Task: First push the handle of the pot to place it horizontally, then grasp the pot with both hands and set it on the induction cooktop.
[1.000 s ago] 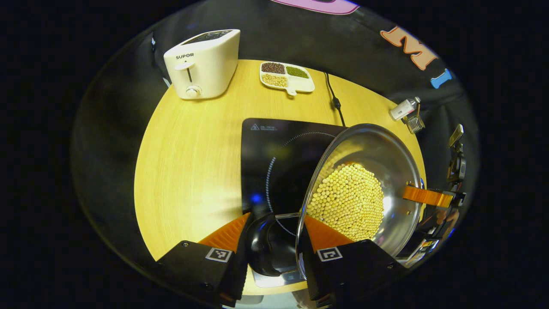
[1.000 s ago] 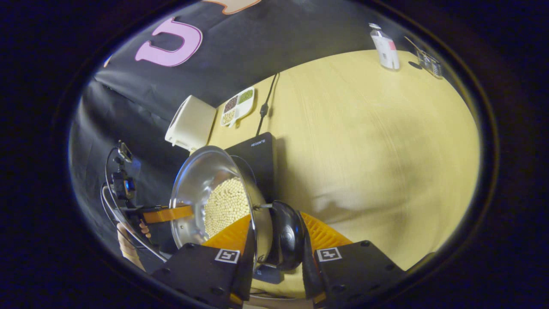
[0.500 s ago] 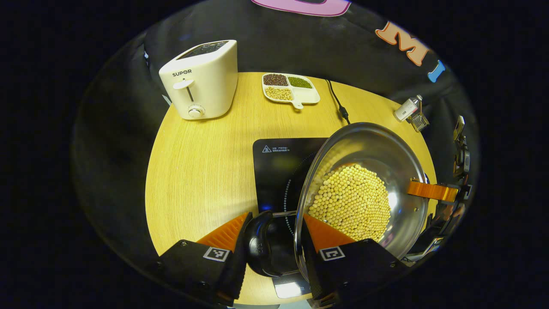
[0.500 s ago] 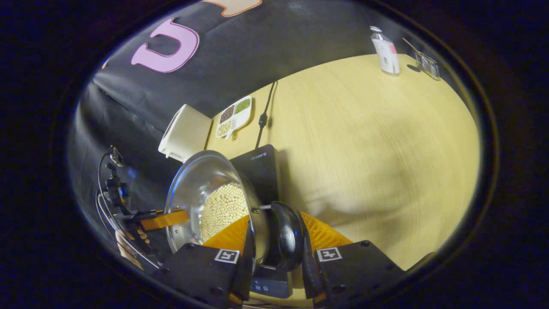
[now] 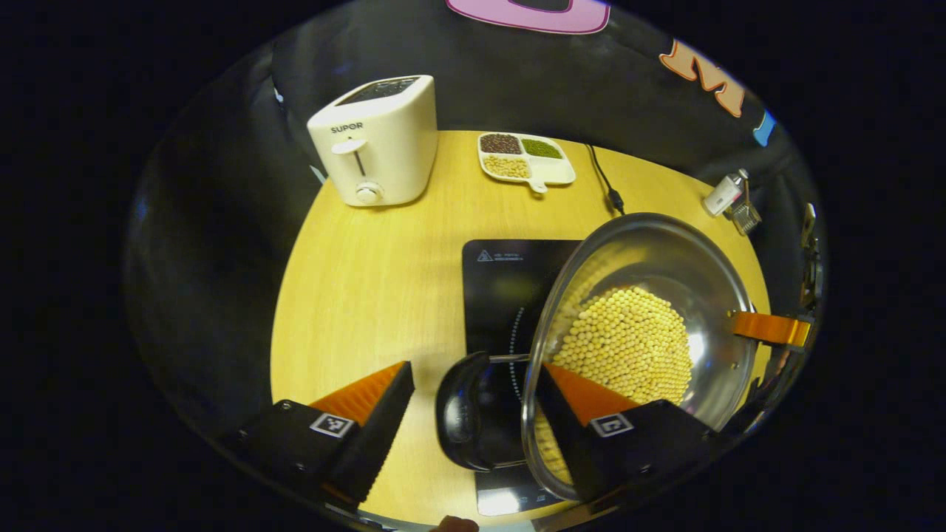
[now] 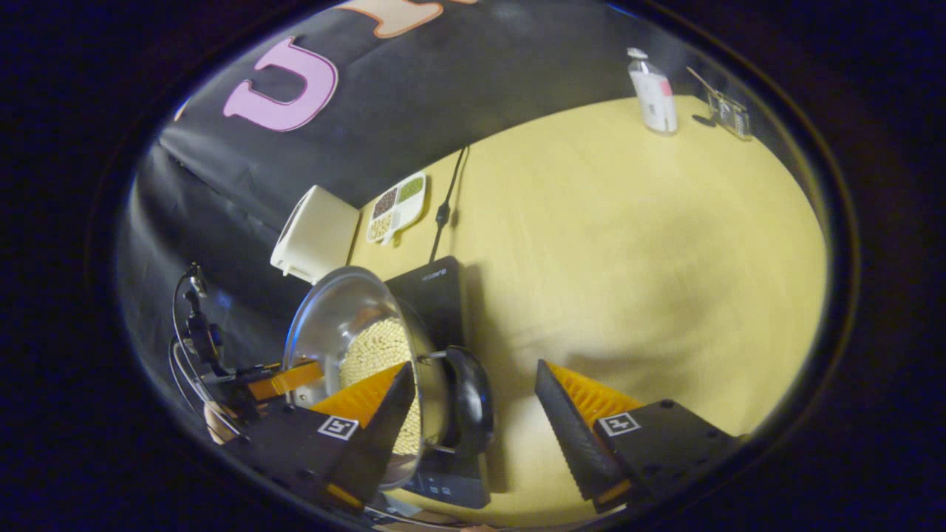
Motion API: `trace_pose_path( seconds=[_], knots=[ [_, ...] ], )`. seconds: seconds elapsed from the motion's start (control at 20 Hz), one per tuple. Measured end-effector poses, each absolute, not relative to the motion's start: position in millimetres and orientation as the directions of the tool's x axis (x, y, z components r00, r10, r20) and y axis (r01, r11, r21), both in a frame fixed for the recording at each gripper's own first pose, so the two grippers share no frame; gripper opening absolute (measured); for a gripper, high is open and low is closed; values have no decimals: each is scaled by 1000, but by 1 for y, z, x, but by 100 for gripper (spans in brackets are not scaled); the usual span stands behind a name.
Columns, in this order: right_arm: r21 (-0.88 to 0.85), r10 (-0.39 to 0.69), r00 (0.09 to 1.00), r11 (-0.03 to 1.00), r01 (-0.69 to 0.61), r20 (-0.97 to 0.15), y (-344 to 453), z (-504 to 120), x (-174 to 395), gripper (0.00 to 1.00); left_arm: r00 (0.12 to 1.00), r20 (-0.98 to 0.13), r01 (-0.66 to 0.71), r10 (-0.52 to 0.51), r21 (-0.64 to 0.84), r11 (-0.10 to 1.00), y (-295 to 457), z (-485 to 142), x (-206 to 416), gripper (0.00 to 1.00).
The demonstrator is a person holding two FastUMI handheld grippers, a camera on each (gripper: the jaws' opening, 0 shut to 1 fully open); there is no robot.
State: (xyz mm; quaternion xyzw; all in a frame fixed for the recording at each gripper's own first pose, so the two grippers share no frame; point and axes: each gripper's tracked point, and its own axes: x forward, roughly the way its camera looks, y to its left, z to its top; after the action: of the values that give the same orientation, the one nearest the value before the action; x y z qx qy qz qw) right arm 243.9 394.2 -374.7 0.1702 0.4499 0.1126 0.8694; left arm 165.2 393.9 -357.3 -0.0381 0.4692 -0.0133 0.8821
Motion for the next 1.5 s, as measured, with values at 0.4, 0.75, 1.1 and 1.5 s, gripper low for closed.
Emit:
trace_pose_path(
  seconds=[0.4,0.75,1.1,1.5],
  knots=[
    [320,248,729,947,-42,-638,306,-302,209,94,698,-715,-59,19,-31,998,359,-295,143,98],
    [203,171,858,976,-80,-484,219,-221,183,93,810,-578,-89,96,42,995,252,-213,109,98],
    [134,228,949,970,-202,-219,160,-99,163,100,973,-200,-104,115,62,993,123,-83,77,98],
    [45,240,971,970,-240,7,105,-16,129,93,977,48,-206,205,11,978,73,-18,34,97]
  ],
)
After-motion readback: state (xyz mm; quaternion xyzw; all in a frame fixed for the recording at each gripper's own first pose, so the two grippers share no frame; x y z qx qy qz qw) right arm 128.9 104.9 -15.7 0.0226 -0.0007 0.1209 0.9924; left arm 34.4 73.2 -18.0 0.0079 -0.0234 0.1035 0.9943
